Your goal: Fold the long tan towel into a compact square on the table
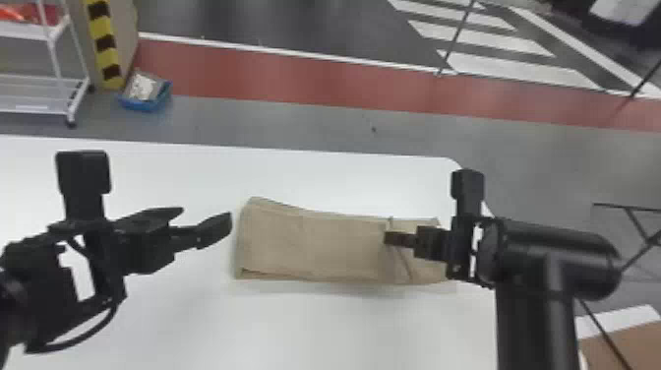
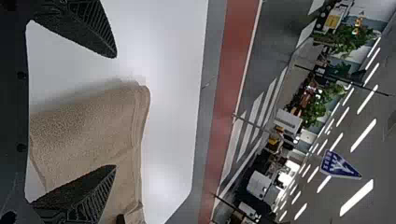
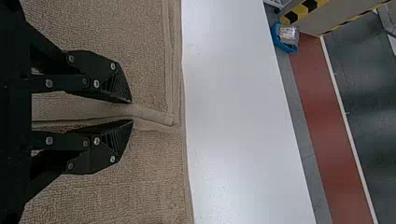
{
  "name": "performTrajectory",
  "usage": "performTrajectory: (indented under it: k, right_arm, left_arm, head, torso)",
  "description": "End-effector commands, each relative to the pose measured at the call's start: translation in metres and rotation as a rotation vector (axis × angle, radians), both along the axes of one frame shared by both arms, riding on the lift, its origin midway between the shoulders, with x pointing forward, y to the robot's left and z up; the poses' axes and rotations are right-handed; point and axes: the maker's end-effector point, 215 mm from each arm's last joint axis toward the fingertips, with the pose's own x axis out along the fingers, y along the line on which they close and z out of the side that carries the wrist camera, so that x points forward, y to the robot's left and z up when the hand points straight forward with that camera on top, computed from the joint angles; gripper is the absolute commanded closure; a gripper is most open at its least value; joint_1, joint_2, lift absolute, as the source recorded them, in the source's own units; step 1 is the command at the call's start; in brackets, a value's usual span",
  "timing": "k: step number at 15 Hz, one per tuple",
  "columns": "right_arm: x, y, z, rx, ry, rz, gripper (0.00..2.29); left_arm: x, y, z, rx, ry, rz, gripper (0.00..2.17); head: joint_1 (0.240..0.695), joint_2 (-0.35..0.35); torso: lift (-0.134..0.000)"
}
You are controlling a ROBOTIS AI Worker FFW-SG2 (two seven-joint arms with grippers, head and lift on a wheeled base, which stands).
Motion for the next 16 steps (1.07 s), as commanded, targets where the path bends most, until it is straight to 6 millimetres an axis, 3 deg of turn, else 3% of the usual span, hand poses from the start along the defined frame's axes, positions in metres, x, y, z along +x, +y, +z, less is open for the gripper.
performTrajectory:
  k: [1, 3, 6, 12, 14, 16]
  right_arm:
    - [0.000, 0.002, 0.000, 0.006, 0.001, 0.004, 1.00]
    - [-0.003, 0.001, -0.002, 0.015, 0.008, 0.001, 1.23]
    - [-0.010, 0.005, -0.004, 0.030, 0.013, 0.007, 1.27]
    - [-0.014, 0.014, 0.044, 0.045, -0.064, 0.023, 1.29]
    - [-0.019, 0.008, 0.065, 0.067, -0.099, 0.007, 1.29]
    - [-0.026, -0.019, 0.084, 0.092, -0.131, -0.047, 1.29]
  left_arm:
    - [0.000, 0.001, 0.000, 0.000, 0.000, 0.001, 0.03]
    - [0.000, 0.000, 0.000, 0.000, 0.000, 0.000, 0.03]
    - [0.001, 0.002, -0.002, 0.001, 0.004, 0.003, 0.03]
    - [0.004, 0.009, 0.000, 0.000, 0.003, 0.015, 0.03]
    - [0.004, 0.010, 0.002, -0.001, 0.000, 0.016, 0.03]
    - [0.004, 0.009, 0.004, -0.002, -0.004, 0.015, 0.03]
  head:
    - [0.695, -0.290]
    - [0.695, -0.289]
    - [0.695, -0.288]
    - [0.695, -0.279]
    - [0.695, -0.272]
    - [0.695, -0.273]
  torso:
    - [-0.124]
    - [-0.124]
    - [-0.124]
    - [-0.124]
    - [-0.124]
    - [-0.124]
